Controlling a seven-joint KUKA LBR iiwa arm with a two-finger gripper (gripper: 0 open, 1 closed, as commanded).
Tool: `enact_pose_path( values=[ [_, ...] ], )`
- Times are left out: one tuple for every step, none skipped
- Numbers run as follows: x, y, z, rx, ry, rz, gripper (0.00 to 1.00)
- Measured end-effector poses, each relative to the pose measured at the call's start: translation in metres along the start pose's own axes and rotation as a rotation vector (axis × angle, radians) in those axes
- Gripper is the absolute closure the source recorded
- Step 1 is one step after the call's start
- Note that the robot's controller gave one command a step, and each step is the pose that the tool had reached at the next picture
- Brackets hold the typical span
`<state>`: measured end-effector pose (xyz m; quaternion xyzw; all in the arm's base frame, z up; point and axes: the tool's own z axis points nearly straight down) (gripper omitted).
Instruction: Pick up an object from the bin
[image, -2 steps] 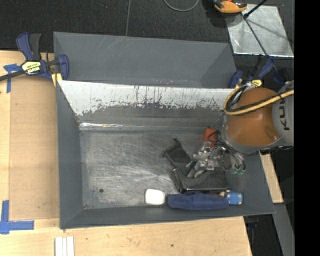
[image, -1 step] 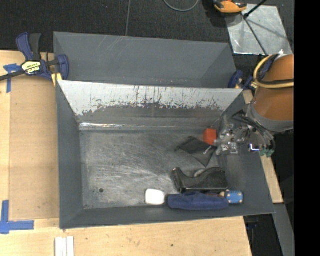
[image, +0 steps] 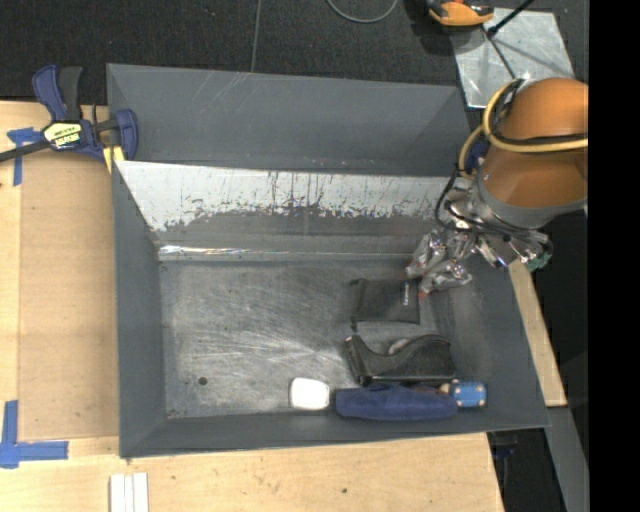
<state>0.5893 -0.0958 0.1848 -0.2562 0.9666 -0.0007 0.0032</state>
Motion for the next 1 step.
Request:
enact_pose_path(
  values=[
    [0.0014, -0.0047, -0.1012, 0.006, -0.005, 0.031, 1.0]
  ],
)
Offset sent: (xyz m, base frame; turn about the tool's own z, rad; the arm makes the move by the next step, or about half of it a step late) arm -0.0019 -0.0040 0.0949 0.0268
